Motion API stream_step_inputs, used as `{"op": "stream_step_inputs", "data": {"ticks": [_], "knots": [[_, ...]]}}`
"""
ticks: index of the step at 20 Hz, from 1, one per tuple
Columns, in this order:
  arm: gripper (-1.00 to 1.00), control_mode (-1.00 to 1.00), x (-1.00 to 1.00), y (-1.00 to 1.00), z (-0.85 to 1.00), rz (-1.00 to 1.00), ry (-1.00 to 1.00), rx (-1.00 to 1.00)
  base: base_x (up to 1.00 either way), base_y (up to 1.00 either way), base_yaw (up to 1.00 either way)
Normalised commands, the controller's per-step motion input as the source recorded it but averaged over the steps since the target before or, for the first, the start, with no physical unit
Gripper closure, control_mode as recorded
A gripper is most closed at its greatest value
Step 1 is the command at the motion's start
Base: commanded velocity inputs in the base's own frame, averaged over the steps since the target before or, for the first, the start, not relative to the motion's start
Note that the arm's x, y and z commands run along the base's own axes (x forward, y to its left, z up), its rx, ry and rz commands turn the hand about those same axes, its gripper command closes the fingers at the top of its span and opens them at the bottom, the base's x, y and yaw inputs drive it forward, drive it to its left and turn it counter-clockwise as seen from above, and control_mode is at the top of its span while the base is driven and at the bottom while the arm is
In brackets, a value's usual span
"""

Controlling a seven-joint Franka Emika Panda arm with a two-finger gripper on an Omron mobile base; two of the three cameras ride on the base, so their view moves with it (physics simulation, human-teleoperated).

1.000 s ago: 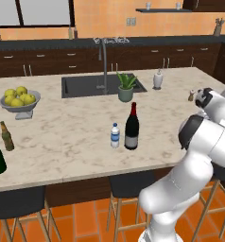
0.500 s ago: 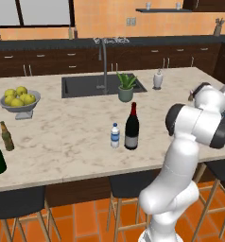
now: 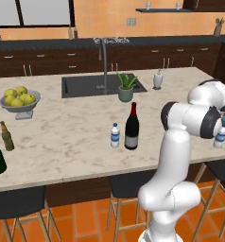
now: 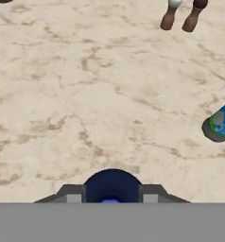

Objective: Move the plastic bottles in the middle to the plastics group, and the glass bottles in the middle to the glass group.

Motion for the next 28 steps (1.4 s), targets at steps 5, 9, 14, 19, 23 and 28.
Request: {"op": "stream_step_inputs", "data": {"ticks": [5, 9, 14, 19, 23, 28], "knots": [[1.00, -1.00, 0.13, -0.18, -0.08, 0.00, 0.00, 0.01, 0.00, 0.00, 0.00], [1.00, -1.00, 0.26, 0.00, -0.49, 0.00, 0.00, 0.00, 0.00, 0.00, 0.00], [1.00, -1.00, 0.27, 0.00, -0.62, 0.00, 0.00, 0.00, 0.00, 0.00, 0.00], [1.00, -1.00, 0.20, 0.00, -0.49, 0.00, 0.00, 0.00, 0.00, 0.00, 0.00], [1.00, -1.00, 0.11, 0.00, -0.23, 0.00, 0.00, 0.00, 0.00, 0.00, 0.00], [1.00, -1.00, 0.00, 0.00, 0.00, 0.00, 0.00, 0.00, 0.00, 0.00, 0.00]]}}
